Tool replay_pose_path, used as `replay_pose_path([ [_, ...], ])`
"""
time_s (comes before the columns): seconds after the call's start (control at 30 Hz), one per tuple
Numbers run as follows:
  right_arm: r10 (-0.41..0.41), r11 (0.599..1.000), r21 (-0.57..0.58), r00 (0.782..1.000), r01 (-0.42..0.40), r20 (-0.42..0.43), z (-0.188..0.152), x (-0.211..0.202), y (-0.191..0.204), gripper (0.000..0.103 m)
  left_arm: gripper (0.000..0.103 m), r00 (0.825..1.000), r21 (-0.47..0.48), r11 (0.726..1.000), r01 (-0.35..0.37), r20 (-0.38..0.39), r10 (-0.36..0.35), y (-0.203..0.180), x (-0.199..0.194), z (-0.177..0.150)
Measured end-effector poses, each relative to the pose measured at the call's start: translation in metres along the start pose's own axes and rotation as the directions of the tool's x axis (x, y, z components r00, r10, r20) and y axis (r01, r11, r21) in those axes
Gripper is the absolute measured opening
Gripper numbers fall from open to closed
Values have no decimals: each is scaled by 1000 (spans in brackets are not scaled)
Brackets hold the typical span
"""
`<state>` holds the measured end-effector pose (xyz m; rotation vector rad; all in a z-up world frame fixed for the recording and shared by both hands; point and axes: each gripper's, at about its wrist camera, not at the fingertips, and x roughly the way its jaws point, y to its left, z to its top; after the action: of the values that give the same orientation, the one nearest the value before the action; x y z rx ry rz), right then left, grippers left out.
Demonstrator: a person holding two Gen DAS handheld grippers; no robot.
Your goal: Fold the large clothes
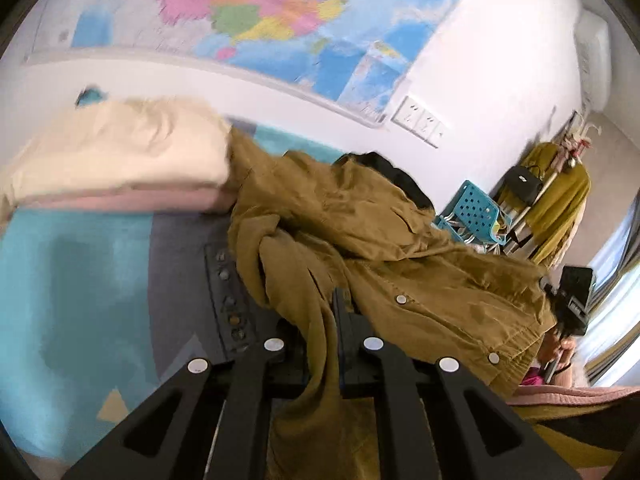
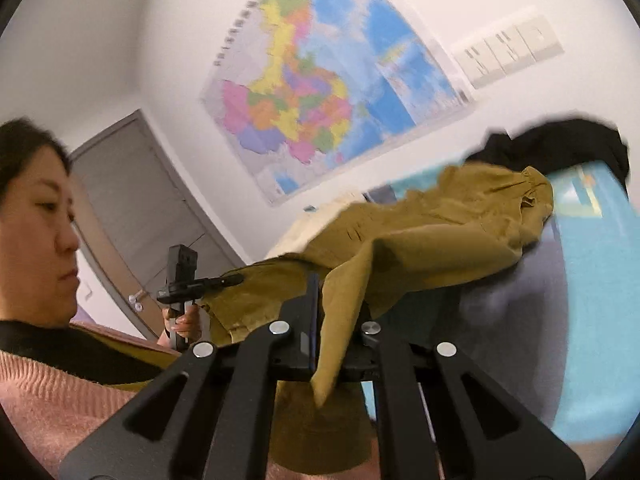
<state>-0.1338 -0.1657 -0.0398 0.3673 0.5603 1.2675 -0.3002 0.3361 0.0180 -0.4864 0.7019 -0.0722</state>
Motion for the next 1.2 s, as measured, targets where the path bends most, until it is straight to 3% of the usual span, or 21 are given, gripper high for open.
replay_pose_path([
  [0.13,-4,996,93,1000,6,-22,-15,8,-22,7,7,996,-53,998,-28,-89,24,15,29,-7],
  [0.37,-23,994,105,999,20,28,-6,3,-24,7,8,997,-59,998,-2,-74,-2,17,26,6],
  [0.67,-29,996,88,997,22,76,32,16,-30,7,9,997,-19,1000,-4,-74,2,10,28,42],
  [1.2,-59,990,136,991,42,123,104,50,-71,8,10,994,78,995,-65,-80,71,-4,57,120],
])
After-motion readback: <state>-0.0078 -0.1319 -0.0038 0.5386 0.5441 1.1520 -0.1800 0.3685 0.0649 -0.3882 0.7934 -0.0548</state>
